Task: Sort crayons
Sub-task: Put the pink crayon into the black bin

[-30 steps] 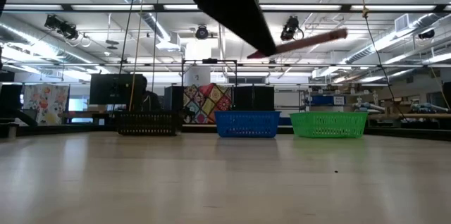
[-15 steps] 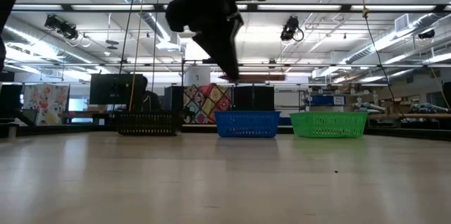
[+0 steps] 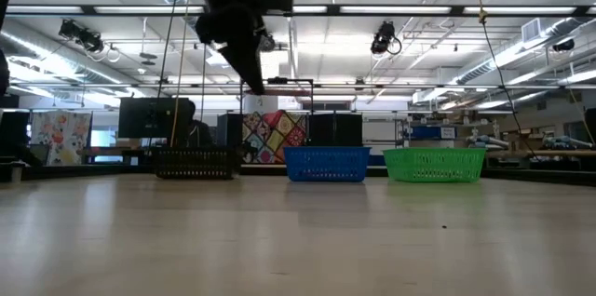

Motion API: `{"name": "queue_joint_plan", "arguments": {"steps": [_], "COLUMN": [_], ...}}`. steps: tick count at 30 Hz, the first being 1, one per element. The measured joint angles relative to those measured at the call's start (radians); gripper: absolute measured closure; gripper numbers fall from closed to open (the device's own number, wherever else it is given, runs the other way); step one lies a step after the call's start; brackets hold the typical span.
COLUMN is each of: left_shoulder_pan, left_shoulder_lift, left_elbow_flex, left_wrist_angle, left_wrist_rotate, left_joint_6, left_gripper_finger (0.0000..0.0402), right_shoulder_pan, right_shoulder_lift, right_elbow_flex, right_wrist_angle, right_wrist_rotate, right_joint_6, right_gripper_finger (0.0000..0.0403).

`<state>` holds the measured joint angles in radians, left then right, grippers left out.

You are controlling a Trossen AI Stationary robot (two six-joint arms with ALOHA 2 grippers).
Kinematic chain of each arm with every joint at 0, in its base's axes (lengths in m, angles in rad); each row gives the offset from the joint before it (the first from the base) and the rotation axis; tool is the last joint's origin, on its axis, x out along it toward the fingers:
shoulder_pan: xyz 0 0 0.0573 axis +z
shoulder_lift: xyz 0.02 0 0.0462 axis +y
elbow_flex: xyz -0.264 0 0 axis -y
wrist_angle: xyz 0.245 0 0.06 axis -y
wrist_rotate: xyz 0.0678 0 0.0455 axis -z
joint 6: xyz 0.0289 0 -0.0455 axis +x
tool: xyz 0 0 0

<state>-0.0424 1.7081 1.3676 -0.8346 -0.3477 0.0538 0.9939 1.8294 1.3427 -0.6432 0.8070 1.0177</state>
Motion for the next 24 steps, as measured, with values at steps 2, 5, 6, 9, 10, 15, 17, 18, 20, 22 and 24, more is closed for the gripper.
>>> {"name": "queue_joint_plan", "arguments": {"steps": [2,5,6,9,10,15,17,18,20,22,24], "left_shoulder_pan": [0.032,0.078,0.094,0.144,0.163,0.266,0.308,0.328,0.366,0.403,0.435], "left_shoulder_lift": [-0.054,-0.113,-0.129,-0.171,-0.182,-0.216,-0.220,-0.221,-0.221,-0.221,-0.221], "left_elbow_flex": [-0.043,-0.098,-0.117,-0.169,-0.187,-0.271,-0.302,-0.316,-0.343,-0.364,-0.383], "left_wrist_angle": [0.001,-0.001,-0.018,-0.015,-0.021,0.012,0.014,0.018,0.032,0.037,0.060], "left_wrist_rotate": [0.000,0.005,0.006,0.013,0.013,0.091,0.110,0.110,0.110,0.131,0.150], "left_joint_6": [0.000,0.008,0.009,0.012,0.017,0.033,0.037,0.041,0.049,0.064,0.072], "left_gripper_finger": [0.0383,0.0383,0.0383,0.0383,0.0383,0.0383,0.0383,0.0383,0.0383,0.0383,0.0383], "right_shoulder_pan": [0.000,-0.001,-0.002,-0.005,-0.008,-0.017,-0.023,-0.025,-0.029,-0.032,-0.035], "right_shoulder_lift": [0.000,0.000,0.000,0.000,0.000,0.000,0.000,0.000,0.000,0.000,0.000], "right_elbow_flex": [0.000,0.000,0.000,0.000,0.000,0.000,0.000,0.000,0.000,0.000,0.000], "right_wrist_angle": [0.000,-0.001,-0.001,-0.002,-0.003,-0.003,-0.002,-0.002,-0.002,-0.001,-0.001], "right_wrist_rotate": [0.000,0.000,0.000,0.000,0.000,0.000,0.000,0.000,0.000,0.000,0.000], "right_joint_6": [-0.005,-0.007,-0.007,-0.007,-0.007,-0.006,-0.007,-0.007,-0.007,-0.007,-0.007], "right_gripper_finger": [0.0318,0.0318,0.0318,0.0318,0.0318,0.0318,0.0318,0.0318,0.0318,0.0318,0.0318]}}
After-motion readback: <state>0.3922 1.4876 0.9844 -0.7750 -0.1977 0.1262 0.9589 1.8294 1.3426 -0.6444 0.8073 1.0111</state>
